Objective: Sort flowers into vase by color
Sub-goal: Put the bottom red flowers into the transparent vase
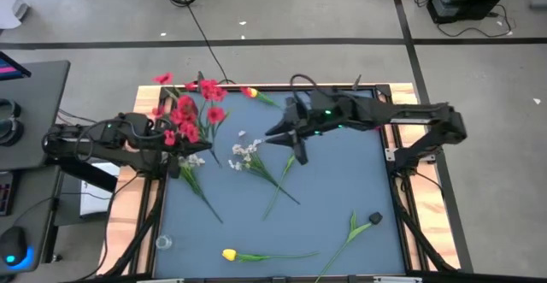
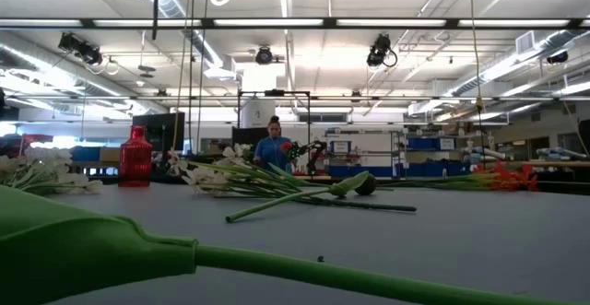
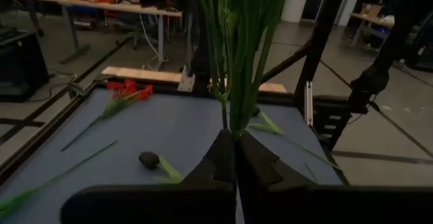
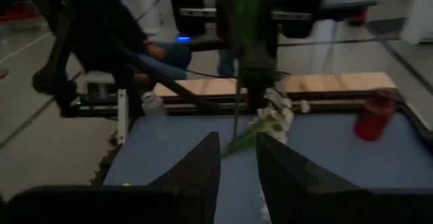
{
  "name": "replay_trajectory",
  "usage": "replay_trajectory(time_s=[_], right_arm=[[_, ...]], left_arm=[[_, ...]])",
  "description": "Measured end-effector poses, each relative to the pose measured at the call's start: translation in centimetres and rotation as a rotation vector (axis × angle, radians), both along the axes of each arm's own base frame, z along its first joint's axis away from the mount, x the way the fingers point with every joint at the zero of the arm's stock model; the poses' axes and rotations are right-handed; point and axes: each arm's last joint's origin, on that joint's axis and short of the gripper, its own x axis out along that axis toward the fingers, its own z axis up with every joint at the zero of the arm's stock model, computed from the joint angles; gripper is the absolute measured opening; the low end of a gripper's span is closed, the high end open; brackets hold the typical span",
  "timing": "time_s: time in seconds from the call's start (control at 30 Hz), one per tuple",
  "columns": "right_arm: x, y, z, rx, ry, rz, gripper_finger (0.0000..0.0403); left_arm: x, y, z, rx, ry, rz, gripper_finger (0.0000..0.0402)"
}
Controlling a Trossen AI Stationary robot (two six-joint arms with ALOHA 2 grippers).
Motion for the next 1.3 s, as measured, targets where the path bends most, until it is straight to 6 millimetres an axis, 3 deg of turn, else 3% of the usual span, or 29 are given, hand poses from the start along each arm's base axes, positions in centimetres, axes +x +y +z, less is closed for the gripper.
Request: replay_trajectory(time_s=[0.27, 0.4, 0.77, 1.0, 1.3], right_arm=[[-7.9, 2.0, -1.8, 0.059, -0.074, -0.150, 0.0089], [-10.4, 2.9, -2.8, 0.053, -0.067, -0.143, 0.0087], [-13.6, 3.2, -3.6, 0.057, -0.009, -0.124, 0.0086], [-16.7, 2.7, -4.4, 0.124, -0.201, -0.154, 0.0082], [-17.2, 2.6, -4.3, 0.132, -0.221, -0.181, 0.0084]], left_arm=[[0.2, 0.0, -0.7, 0.031, 0.031, -0.004, 0.0000], [0.3, 0.0, -1.0, 0.037, 0.044, -0.005, 0.0000], [0.3, 0.0, -1.0, 0.038, 0.048, -0.001, 0.0003], [0.3, 0.0, -1.1, 0.031, 0.052, 0.003, 0.0004], [0.0, 0.0, -2.1, -0.031, 0.166, 0.021, 0.0006]])
